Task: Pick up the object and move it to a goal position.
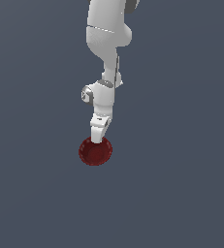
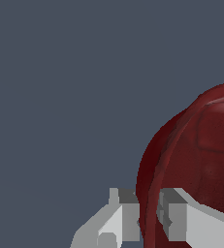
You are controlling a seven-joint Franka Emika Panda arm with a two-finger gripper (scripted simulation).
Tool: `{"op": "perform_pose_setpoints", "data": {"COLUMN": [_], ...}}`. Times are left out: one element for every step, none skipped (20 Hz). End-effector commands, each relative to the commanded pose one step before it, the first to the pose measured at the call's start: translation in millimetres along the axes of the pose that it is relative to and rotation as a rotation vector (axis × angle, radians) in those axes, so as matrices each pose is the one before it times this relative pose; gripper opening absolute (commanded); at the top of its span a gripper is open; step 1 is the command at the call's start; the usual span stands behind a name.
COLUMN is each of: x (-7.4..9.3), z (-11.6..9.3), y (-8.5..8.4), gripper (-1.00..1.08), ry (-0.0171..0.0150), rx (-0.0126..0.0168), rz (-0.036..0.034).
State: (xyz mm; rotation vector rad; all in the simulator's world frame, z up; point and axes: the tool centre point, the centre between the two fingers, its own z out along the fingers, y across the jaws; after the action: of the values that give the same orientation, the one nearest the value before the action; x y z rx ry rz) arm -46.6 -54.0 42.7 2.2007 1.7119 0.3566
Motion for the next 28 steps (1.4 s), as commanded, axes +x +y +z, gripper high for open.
{"op": "perform_pose_setpoints", "data": {"x": [0.12,-0.16,0.10,0.31,0.51,0.71,0.86,1.11,1.31,1.46,1.70,1.85,2.08,2.21,2.44,2.59,2.76,2.94,3.09,3.25,3.40,3.51,3.54,3.47,3.49,3.37,3.32,3.25], "z": [0.36,-0.31,-0.21,-0.63,-1.05,-1.46,-1.83,-2.29,-2.70,-3.06,-3.51,-3.85,-4.29,-4.59,-5.05,-5.35,-5.71,-6.13,-6.36,-6.80,-7.00,-7.38,-7.33,-7.34,-7.17,-7.20,-7.13,-7.02], "y": [-0.65,0.61,-0.05,-0.15,-0.25,-0.34,-0.45,-0.54,-0.63,-0.73,-0.82,-0.92,-1.00,-1.10,-1.17,-1.26,-1.34,-1.40,-1.50,-1.54,-1.63,-1.64,-1.66,-1.60,-1.60,-1.53,-1.49,-1.44], "gripper": [-1.00,-1.00,-1.00,-1.00,-1.00,-1.00,-1.00,-1.00,-1.00,-1.00,-1.00,-1.00,-1.00,-1.00,-1.00,-1.00,-1.00,-1.00,-1.00,-1.00,-1.00,-1.00,-1.00,-1.00,-1.00,-1.00,-1.00,-1.00], "ry": [-0.00014,0.00000,0.00000,0.00000,0.00000,0.00000,0.00040,0.00000,0.00000,0.00040,0.00000,0.00040,0.00000,0.00058,0.00000,0.00041,0.00041,0.00000,0.00058,0.00000,0.00058,0.00000,0.00040,0.00000,0.00039,0.00000,0.00000,0.00000], "rx": [0.00121,-0.00116,0.00000,0.00000,0.00000,0.00000,0.00016,0.00000,0.00000,0.00016,0.00000,0.00018,0.00000,0.00027,0.00000,0.00021,0.00022,0.00000,0.00033,0.00000,0.00036,0.00000,0.00027,0.00000,0.00029,0.00000,0.00000,0.00000], "rz": [-0.00058,0.00058,0.00000,0.00000,0.00000,0.00000,0.00024,0.00000,0.00000,0.00022,0.00000,0.00021,0.00000,0.00027,0.00000,0.00016,0.00015,0.00000,0.00017,0.00000,0.00012,0.00000,0.00004,0.00000,-0.00005,0.00000,0.00000,0.00000]}}
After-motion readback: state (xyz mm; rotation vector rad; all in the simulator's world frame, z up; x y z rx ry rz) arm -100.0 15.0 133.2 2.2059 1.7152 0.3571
